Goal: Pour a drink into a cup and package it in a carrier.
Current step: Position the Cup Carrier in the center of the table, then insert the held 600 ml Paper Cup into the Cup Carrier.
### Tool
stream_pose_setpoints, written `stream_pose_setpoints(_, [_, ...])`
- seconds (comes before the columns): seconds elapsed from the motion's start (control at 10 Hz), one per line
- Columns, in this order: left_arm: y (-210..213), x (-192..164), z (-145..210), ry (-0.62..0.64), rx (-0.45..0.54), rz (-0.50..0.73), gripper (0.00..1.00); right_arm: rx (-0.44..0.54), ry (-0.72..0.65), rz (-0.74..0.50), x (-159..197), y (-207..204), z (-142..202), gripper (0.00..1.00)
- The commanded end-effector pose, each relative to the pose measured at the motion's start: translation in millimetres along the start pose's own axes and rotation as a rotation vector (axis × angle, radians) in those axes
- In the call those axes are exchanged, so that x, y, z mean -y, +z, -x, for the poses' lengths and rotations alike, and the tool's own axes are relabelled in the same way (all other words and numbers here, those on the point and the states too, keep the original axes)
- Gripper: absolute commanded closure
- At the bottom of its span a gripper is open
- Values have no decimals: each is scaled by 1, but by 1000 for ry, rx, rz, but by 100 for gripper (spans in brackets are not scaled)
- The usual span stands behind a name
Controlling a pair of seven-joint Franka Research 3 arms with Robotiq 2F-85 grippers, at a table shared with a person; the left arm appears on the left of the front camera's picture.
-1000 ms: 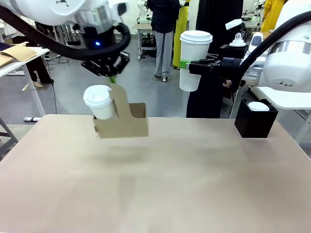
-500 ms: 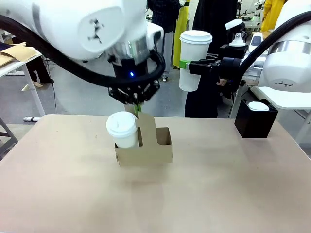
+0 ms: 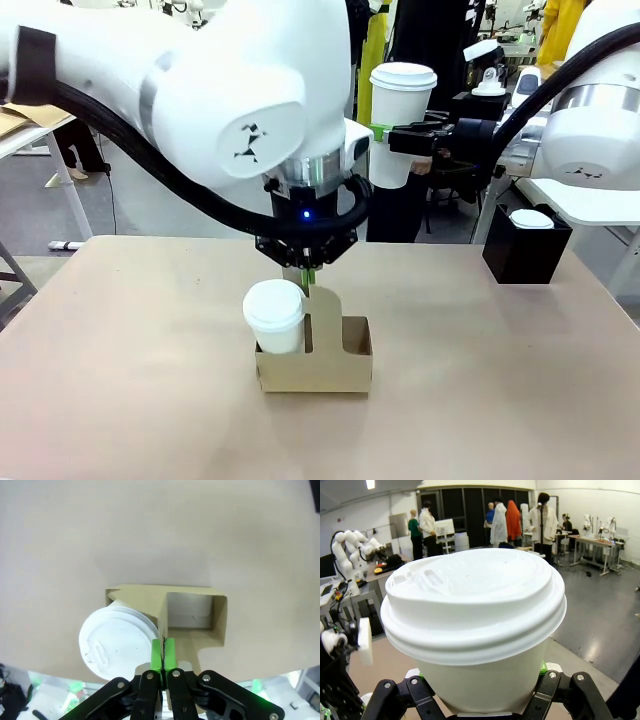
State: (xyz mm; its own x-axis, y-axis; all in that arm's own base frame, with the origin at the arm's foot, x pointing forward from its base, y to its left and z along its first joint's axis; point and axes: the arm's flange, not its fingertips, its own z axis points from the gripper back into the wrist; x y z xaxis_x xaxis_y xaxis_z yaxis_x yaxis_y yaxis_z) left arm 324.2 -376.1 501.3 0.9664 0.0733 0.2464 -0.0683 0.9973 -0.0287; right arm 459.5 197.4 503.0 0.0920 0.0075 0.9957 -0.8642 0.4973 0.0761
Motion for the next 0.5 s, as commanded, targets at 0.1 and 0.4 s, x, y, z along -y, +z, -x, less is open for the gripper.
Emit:
stream_pose_setpoints(0.1, [-18,8,4,18,-7,-31,98,9,-1,-4,-2,-1,-3,19])
stream_pose_setpoints(0.4, [-3,4,-1,-7,2,2,98,9,-1,-4,-2,-1,-3,19])
